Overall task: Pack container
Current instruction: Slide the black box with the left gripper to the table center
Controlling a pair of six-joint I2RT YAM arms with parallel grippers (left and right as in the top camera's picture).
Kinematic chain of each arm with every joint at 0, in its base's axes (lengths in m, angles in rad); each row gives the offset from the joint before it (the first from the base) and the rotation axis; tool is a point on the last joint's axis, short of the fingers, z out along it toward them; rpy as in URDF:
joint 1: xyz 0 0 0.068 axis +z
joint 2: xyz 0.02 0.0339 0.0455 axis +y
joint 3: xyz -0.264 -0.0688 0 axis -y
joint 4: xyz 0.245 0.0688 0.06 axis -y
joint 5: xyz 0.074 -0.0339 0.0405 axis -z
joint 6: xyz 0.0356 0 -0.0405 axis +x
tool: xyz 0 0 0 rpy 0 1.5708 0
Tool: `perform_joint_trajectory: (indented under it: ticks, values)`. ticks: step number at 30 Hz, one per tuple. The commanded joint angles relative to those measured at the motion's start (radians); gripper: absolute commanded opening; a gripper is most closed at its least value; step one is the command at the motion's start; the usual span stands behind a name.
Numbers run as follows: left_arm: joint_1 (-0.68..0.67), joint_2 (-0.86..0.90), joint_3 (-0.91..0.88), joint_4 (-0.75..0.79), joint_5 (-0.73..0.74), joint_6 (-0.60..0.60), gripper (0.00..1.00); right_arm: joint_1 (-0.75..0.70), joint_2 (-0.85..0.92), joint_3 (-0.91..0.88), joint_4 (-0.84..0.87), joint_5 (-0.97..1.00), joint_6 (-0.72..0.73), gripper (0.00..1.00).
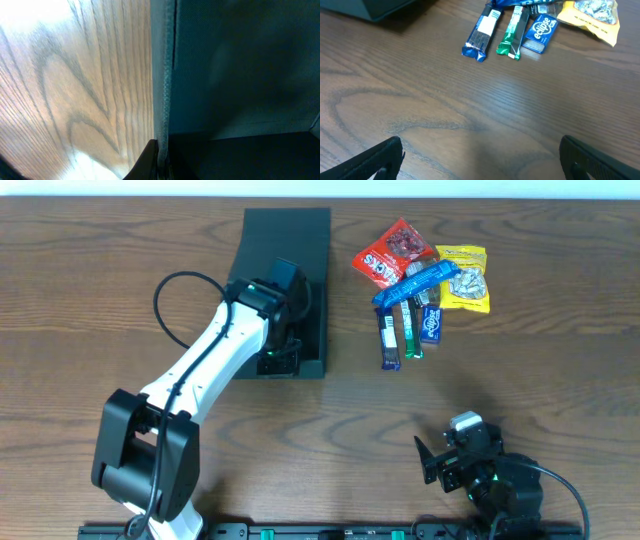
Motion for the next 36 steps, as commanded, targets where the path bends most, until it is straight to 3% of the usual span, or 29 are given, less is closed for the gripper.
perform_joint_trajectory:
  ticks: [1,3,4,5,7,8,13,18,20,23,26,28,30,33,36]
  values:
    - [-0.006,-0.016,0.002,0.009,0.013,-0.042,0.06,-0.007,-0.005,-0.003,-0.001,0.006,0.011,0.99]
    - [-0.006,-0.016,0.002,0.023,0.015,-0.04,0.29,-0.007,-0.005,-0.003,-0.001,0.006,0.011,0.99]
    - [-0.006,-0.016,0.002,0.027,0.019,-0.033,0.49,-0.007,-0.005,-0.003,-0.001,0.006,0.011,0.99]
    - [-0.006,-0.016,0.002,0.031,0.021,-0.017,0.77,-0.007,-0.005,-0.003,-0.001,0.006,0.011,0.99]
    - [-0.006,-0.016,0.002,0.035,0.021,0.044,0.94,-0.007,-0.005,-0.003,-0.001,0.006,0.011,0.99]
    - [-0.006,-0.016,0.002,0.04,0.023,0.081,0.97,-0.007,-0.005,-0.003,-0.001,0.006,0.011,0.99]
    - [0.006,-0.019,0.01,0.058,0.048,0.324,0.96,-0.007,-0.005,-0.003,-0.001,0.006,0.011,0.99]
    - [0.022,-0.065,0.077,0.029,0.053,0.641,0.95,-0.007,-0.005,-0.003,-0.001,0.006,0.011,0.99]
    - [0.023,-0.099,0.119,-0.014,-0.009,0.712,0.95,-0.007,-0.005,-0.003,-0.001,0.006,0.011,0.99]
    - [0.023,-0.173,0.193,-0.084,-0.227,0.832,0.95,-0.007,-0.005,-0.003,-0.001,0.006,0.011,0.99]
    - [0.021,-0.252,0.247,-0.08,-0.43,1.155,0.95,-0.007,-0.005,-0.003,-0.001,0.006,0.011,0.99]
    - [0.022,-0.302,0.261,-0.092,-0.467,1.44,0.95,-0.007,-0.005,-0.003,-0.001,0.006,0.011,0.99]
    - [0.022,-0.341,0.26,-0.137,-0.46,1.619,0.96,-0.007,-0.005,-0.003,-0.001,0.006,0.011,0.99]
    - [0.022,-0.373,0.26,-0.217,-0.464,1.733,0.95,-0.007,-0.005,-0.003,-0.001,0.006,0.011,0.99]
    - [0.022,-0.376,0.26,-0.282,-0.482,1.735,0.96,-0.007,-0.005,-0.003,-0.001,0.006,0.011,0.99]
